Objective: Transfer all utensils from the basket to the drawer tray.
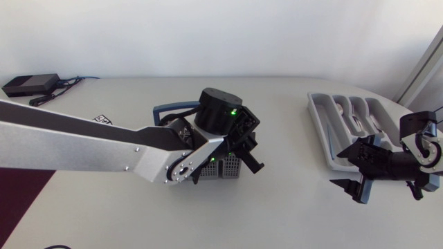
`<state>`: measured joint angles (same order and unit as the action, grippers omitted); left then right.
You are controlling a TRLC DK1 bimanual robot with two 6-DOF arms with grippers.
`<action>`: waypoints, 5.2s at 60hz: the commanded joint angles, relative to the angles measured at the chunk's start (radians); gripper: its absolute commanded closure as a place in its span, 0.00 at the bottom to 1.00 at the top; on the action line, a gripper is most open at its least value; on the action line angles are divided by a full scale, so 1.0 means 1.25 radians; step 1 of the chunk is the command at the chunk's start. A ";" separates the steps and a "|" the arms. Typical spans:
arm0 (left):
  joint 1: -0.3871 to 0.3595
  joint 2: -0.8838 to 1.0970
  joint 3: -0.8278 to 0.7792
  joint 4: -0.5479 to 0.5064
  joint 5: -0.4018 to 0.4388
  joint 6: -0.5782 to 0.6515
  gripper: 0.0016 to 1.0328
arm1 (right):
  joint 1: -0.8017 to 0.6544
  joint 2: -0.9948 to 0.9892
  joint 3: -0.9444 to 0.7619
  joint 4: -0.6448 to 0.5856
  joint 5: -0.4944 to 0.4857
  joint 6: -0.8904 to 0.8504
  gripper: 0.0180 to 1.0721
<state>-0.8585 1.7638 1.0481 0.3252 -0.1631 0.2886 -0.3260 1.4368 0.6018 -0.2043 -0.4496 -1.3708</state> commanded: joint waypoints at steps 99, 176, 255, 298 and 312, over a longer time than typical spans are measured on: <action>0.112 -0.314 0.133 -0.326 0.285 -0.212 0.97 | 0.258 -0.209 0.046 -0.108 -0.022 0.344 0.06; 0.197 -0.114 0.218 -0.431 0.596 -0.314 0.97 | 0.538 -0.018 0.272 -0.151 -0.205 0.817 0.72; 0.211 -0.137 0.205 -0.407 0.594 -0.322 0.33 | 0.549 -0.033 0.197 -0.156 -0.200 0.791 0.95; 0.330 -0.232 0.157 -0.401 0.543 -0.293 0.07 | 0.026 0.065 0.298 -0.337 -0.213 0.551 0.95; 0.338 -0.254 0.144 -0.453 0.522 -0.259 0.05 | -0.058 0.182 0.398 -0.340 -0.211 0.563 0.95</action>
<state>-0.4404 1.4765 1.2533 -0.2211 0.4915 -0.0666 -0.3748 1.6070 1.0512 -0.6113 -0.7071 -0.6594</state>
